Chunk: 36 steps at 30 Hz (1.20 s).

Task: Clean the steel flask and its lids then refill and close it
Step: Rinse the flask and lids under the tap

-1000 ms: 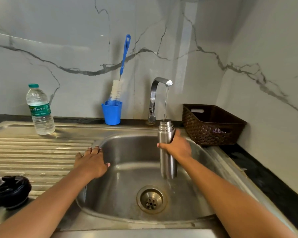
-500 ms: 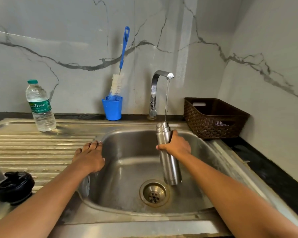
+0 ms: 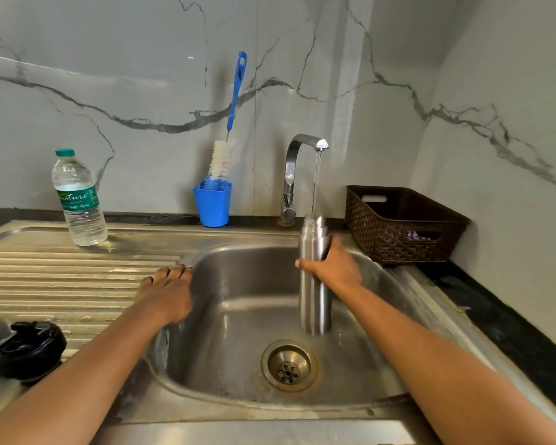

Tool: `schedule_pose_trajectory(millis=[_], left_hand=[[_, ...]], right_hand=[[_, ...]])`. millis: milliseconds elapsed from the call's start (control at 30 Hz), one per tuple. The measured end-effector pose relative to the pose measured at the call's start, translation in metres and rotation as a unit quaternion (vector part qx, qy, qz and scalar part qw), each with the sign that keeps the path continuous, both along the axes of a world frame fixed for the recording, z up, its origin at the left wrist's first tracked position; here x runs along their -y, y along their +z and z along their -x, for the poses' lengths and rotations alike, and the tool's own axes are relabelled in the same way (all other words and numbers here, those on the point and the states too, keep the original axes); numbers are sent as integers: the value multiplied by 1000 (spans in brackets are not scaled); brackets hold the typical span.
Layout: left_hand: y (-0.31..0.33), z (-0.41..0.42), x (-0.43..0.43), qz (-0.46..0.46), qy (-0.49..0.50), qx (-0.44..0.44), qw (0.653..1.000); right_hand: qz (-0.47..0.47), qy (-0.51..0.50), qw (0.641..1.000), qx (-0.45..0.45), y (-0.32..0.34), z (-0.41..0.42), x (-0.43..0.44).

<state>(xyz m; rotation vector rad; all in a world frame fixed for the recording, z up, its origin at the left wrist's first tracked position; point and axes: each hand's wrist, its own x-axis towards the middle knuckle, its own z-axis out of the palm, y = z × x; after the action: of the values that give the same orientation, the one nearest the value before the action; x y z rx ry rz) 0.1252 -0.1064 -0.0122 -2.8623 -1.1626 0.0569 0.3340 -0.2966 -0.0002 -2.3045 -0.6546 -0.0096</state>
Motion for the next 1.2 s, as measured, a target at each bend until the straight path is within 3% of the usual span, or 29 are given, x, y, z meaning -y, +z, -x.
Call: schedule_pose_trajectory(millis=[67,100,233,367,500,533,600,700,833,1200], left_hand=[[0,0,-1,5,0,1,1000],[1,0,-2,9,0,2,1000],[0,-1,-4,21,0,11,1000],[-1,0,-3,23,-1,15,1000],[-2,-1,-4,28,2,15,1000],[-2,-1,-4,31,2,15,999],[-1,-1,-4,38,3,19,999],[1,1,-4,43,3,20,999],[1,2,-4,40,0,4,999],[0,4,-11,41,-15,-17,999]], right_hand=[[85,17,996,-2,-11,3,-2],[83,14,996,8,-11,2,-3],[-61,-10,998,20,6,-6,-1],[65,10,998,5,-11,-3,2],[-54,-2,998,18,6,-7,0],[-51,7,999,12,8,-6,0],[45,39,998,33,2,0,1],[209,82,967,122,-8,8,-1],[326,130,910,219,-8,20,-7],[348,170,811,438,-3,37,-17]])
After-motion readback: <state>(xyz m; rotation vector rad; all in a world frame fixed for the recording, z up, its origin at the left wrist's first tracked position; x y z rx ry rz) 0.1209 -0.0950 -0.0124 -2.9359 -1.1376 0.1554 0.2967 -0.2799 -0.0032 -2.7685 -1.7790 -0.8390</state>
